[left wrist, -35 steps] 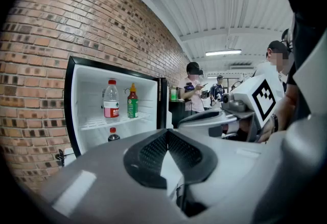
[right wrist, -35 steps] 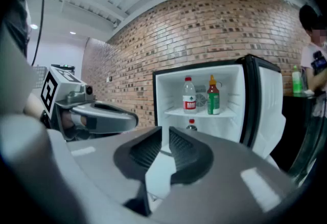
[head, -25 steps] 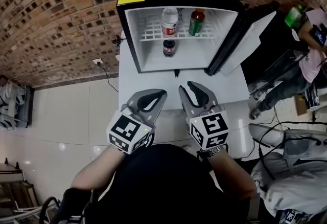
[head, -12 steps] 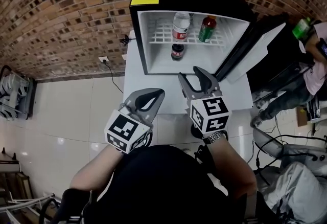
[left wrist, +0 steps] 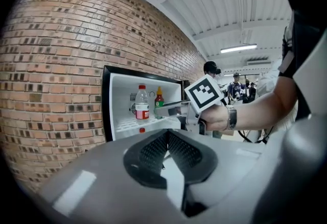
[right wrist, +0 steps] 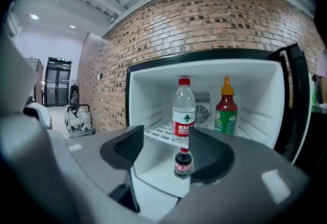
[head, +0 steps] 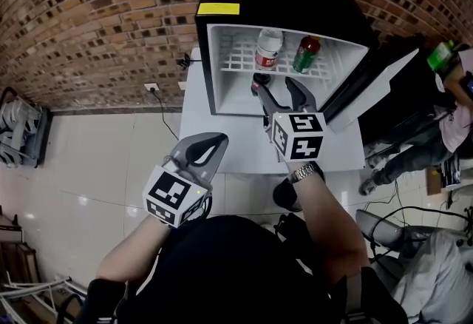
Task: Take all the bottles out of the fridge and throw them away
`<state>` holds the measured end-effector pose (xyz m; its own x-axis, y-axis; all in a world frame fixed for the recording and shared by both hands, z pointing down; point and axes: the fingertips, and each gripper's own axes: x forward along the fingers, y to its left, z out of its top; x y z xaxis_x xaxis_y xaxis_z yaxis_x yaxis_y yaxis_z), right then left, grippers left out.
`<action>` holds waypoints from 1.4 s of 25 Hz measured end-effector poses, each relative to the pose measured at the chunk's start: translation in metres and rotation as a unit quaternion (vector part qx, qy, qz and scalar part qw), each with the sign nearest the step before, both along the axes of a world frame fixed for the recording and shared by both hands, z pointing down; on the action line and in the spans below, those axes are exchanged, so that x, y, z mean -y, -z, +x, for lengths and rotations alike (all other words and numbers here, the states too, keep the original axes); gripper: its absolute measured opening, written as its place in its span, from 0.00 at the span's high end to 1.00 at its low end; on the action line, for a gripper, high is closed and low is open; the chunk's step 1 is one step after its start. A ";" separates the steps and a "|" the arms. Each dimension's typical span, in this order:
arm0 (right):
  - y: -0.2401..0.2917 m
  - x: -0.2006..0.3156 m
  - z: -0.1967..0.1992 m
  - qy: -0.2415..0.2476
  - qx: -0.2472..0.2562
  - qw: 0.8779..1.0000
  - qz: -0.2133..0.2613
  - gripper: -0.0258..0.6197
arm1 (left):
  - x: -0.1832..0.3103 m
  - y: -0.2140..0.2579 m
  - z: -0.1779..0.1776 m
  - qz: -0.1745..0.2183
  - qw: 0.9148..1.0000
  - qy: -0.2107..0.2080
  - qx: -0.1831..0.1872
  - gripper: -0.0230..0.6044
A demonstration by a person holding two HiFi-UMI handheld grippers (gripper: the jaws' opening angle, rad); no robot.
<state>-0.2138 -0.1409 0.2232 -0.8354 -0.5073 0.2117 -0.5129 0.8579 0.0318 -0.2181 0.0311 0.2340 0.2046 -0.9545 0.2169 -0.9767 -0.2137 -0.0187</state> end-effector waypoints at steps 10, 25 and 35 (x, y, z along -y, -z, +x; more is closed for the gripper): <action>-0.006 0.058 -0.035 -0.034 -0.019 0.999 0.004 0.47 | -0.007 -0.002 -0.030 -0.008 0.999 0.036 -0.001 0.96; -0.014 0.106 -0.077 -0.044 -0.034 0.998 -0.001 0.44 | -0.010 -0.008 -0.058 -0.018 0.998 0.064 -0.005 0.96; -0.008 0.110 -0.083 -0.047 -0.023 0.999 -0.004 0.48 | -0.015 -0.009 -0.067 -0.018 0.997 0.076 -0.008 0.96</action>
<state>-0.2966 -0.2509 0.2316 -0.7728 -0.5815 0.2542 -0.5899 0.8059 0.0502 -0.2849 0.0462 0.2435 0.0618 -0.9664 0.2495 -0.9980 -0.0634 0.0015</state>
